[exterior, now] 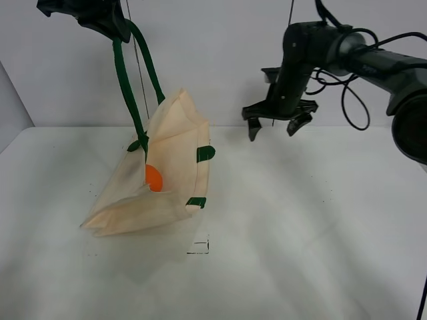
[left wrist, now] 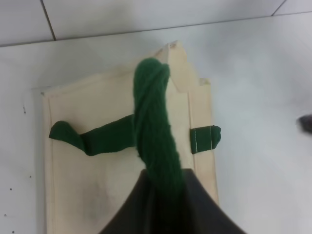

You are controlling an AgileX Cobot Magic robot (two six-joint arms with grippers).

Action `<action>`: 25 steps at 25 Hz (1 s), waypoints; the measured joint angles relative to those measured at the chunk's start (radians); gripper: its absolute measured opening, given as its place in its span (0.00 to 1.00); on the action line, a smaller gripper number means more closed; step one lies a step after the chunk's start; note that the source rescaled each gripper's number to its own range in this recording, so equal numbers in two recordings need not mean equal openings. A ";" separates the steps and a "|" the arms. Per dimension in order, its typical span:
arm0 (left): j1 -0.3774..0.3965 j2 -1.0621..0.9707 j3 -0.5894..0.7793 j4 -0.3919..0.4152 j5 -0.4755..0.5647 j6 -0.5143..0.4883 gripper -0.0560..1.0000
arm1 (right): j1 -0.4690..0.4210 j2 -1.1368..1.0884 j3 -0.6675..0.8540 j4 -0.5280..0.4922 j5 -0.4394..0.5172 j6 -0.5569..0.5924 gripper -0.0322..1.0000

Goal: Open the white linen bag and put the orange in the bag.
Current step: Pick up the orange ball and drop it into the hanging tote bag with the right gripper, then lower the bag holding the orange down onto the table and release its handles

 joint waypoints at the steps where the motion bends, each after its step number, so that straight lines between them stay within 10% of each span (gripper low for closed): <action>1: 0.000 0.000 0.000 0.000 0.000 0.000 0.05 | -0.036 0.000 0.000 -0.013 0.010 0.000 1.00; 10: 0.000 0.000 0.000 0.000 0.000 0.000 0.05 | -0.264 -0.002 0.000 -0.048 0.033 -0.008 1.00; 25: 0.000 0.000 0.000 0.000 0.000 0.001 0.05 | -0.276 -0.390 0.399 -0.027 0.033 -0.052 1.00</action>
